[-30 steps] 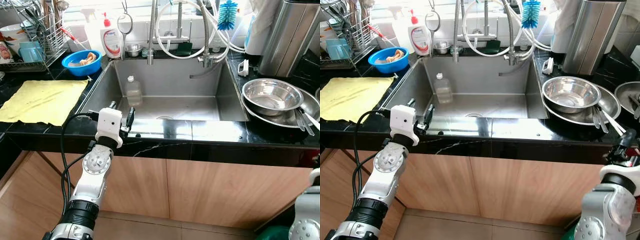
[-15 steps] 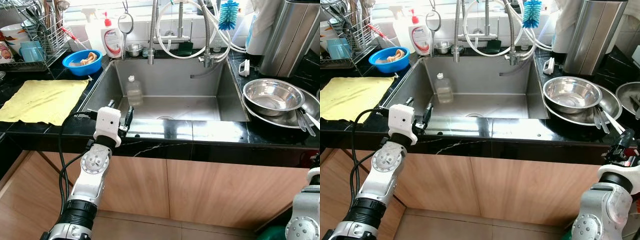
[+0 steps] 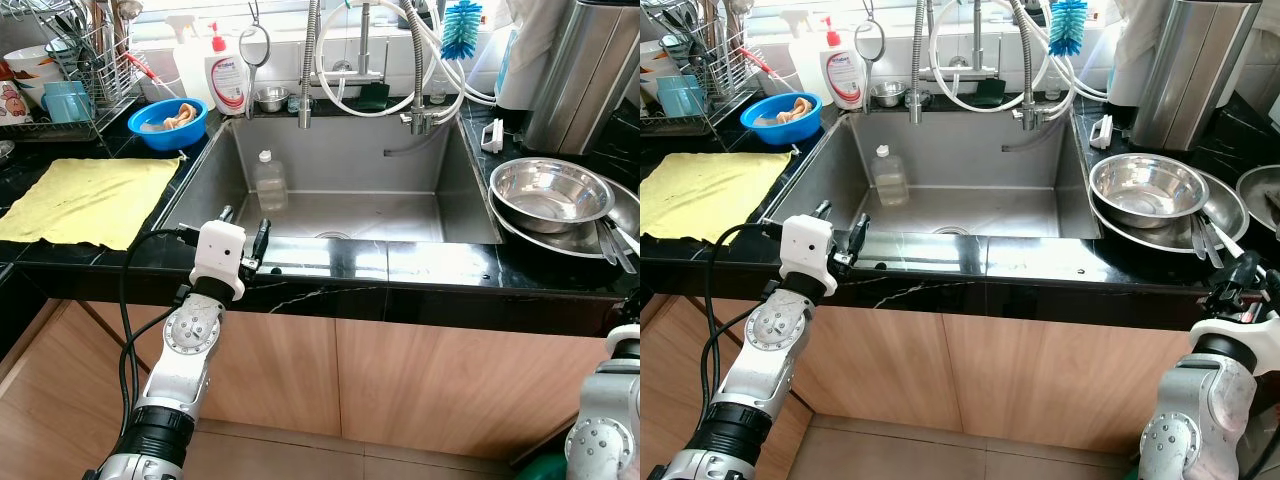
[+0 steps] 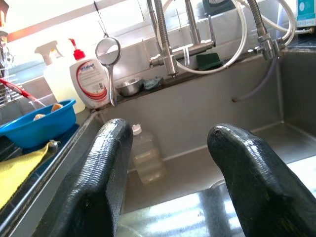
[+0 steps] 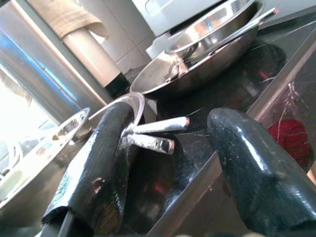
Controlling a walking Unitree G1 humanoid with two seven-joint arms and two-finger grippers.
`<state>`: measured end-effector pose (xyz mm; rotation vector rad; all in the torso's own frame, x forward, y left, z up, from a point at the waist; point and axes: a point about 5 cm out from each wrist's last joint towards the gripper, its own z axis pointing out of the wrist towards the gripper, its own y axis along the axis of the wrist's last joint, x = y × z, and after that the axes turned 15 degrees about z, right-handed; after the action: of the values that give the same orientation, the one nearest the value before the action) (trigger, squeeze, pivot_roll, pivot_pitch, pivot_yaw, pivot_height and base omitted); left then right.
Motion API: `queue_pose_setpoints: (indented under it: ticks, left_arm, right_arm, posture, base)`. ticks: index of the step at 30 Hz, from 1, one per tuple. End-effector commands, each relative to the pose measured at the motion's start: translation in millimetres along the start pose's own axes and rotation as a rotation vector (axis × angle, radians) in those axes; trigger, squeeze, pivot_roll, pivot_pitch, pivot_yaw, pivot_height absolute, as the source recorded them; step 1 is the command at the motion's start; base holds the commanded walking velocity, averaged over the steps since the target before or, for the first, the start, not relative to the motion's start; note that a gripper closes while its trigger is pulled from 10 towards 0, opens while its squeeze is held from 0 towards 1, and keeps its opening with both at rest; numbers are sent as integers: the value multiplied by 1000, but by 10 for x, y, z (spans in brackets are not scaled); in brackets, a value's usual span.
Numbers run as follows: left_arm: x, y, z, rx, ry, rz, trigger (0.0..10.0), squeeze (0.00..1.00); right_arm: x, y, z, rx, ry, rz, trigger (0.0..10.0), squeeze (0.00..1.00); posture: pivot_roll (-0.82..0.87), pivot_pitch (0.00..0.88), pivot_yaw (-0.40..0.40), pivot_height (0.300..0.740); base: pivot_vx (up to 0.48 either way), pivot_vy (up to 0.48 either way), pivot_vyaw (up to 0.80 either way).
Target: Kitchen organization
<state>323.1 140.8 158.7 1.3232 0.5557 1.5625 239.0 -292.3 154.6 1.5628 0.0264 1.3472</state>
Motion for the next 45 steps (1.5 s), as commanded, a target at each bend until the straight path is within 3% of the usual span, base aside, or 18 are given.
queue_pose_setpoints:
  ticks: [1, 8, 9, 10, 12, 39, 45]
  left_arm:
    - [14, -14, -30, 6, -8, 21, 10000, 0]
    - [15, 0, -29, 4, -8, 22, 10000, 0]
    - [11, 7, -24, 2, -8, 21, 10000, 0]
    - [8, 10, -21, 1, -8, 21, 10000, 0]
    - [4, 15, -17, -1, -9, 22, 10000, 0]
    - [29, 23, -8, -1, 2, 30, 10000, 0]
    - [37, 29, -3, 0, 10, 32, 10000, 0]
  right_arm:
    - [35, 3, 26, -15, 20, 7, 10000, 0]
    - [28, -15, 19, -16, 15, 5, 10000, 0]
    - [28, -18, 17, -17, 14, 8, 5412, 0]
    - [29, -21, 15, -18, 14, 9, 1490, 0]
    - [37, -29, 10, -19, 17, 12, 0, 0]
    - [69, -92, -39, 1, 30, 22, 0, 0]
    - [149, -89, -25, -2, 64, 18, 0, 0]
  posture:
    - [-54, 0, 79, 720]
    - [-50, 0, 77, 720]
    - [-50, 0, 76, 720]
    - [-50, 0, 76, 720]
    - [-48, 0, 76, 720]
    - [-39, 0, 74, 720]
    - [-37, 0, 70, 720]
  base:
    - [0, 0, 0]
    - [0, 0, 0]
    - [0, 0, 0]
    - [0, 0, 0]
    - [0, 0, 0]
    - [0, 0, 0]
    - [0, 0, 0]
